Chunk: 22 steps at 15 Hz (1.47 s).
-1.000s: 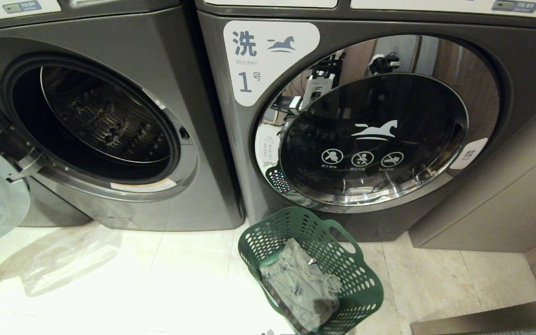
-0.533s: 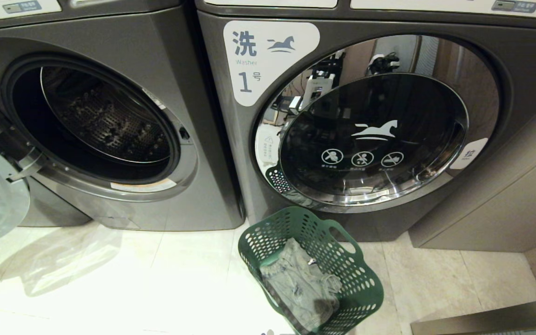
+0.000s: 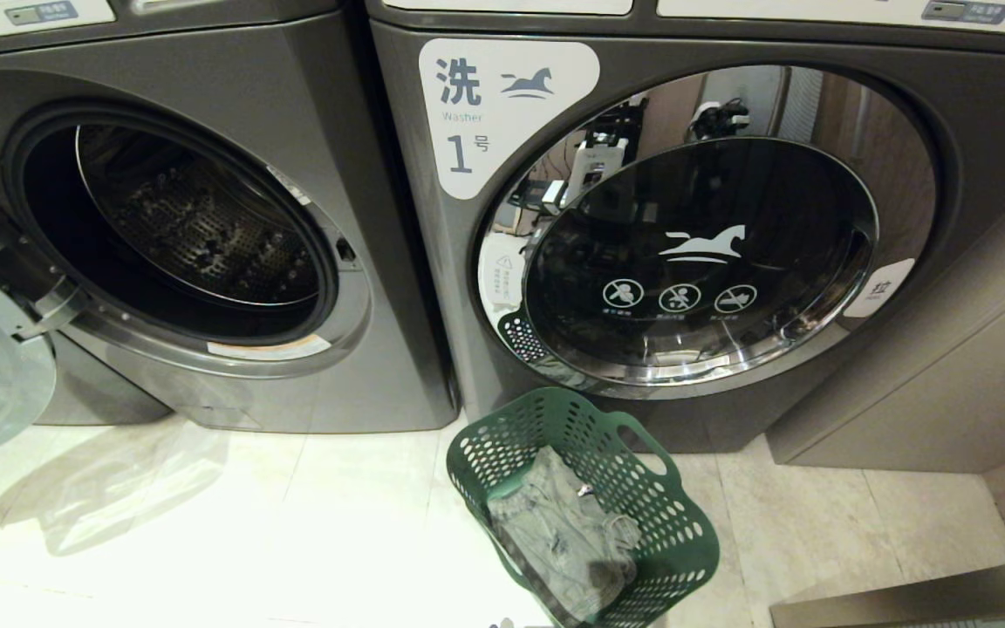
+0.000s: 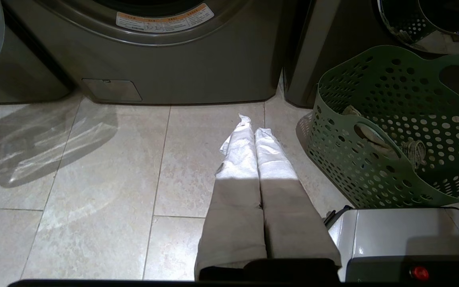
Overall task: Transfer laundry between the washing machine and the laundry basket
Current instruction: Pick a cloth and place it into the basket
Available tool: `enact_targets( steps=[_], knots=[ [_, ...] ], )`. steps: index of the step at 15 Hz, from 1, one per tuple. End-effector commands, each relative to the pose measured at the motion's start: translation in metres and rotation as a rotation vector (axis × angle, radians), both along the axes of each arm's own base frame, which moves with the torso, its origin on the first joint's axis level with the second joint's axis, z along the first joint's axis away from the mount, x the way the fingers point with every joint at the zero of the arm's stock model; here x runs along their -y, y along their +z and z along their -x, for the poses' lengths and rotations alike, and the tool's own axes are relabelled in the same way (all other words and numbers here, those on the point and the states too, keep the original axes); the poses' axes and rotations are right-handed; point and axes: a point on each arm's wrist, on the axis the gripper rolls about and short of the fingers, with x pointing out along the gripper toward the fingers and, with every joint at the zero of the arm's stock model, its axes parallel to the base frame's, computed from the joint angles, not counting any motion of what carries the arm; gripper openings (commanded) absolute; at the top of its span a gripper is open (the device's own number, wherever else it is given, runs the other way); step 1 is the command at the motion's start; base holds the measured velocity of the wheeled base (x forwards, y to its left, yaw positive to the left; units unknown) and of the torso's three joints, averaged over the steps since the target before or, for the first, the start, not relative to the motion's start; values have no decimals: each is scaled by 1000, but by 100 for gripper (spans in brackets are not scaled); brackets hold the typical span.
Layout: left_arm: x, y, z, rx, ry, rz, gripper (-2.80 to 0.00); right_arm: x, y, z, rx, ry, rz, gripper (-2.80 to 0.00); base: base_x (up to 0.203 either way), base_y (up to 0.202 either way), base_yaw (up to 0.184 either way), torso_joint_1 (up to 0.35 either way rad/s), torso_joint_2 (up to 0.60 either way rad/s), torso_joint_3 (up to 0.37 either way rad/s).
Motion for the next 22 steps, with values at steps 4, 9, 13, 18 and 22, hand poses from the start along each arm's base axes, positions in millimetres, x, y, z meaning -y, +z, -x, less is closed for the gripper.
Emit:
enact_targets(
  steps=[4, 9, 13, 18, 22],
  knots=[
    [0, 0, 0, 2, 0, 0, -280, 0, 0, 0, 1, 1, 0, -280, 0, 0, 0, 0, 0, 0],
    [0, 0, 0, 1, 0, 0, -280, 0, 0, 0, 1, 1, 0, -280, 0, 0, 0, 0, 0, 0],
    [0, 0, 0, 0, 0, 0, -280, 0, 0, 0, 1, -1, 0, -280, 0, 0, 0, 0, 0, 0],
    [0, 0, 0, 2, 0, 0, -280, 0, 0, 0, 1, -1, 0, -280, 0, 0, 0, 0, 0, 0],
    [0, 0, 0, 2, 0, 0, -280, 0, 0, 0, 1, -1, 0, -280, 0, 0, 0, 0, 0, 0]
  ],
)
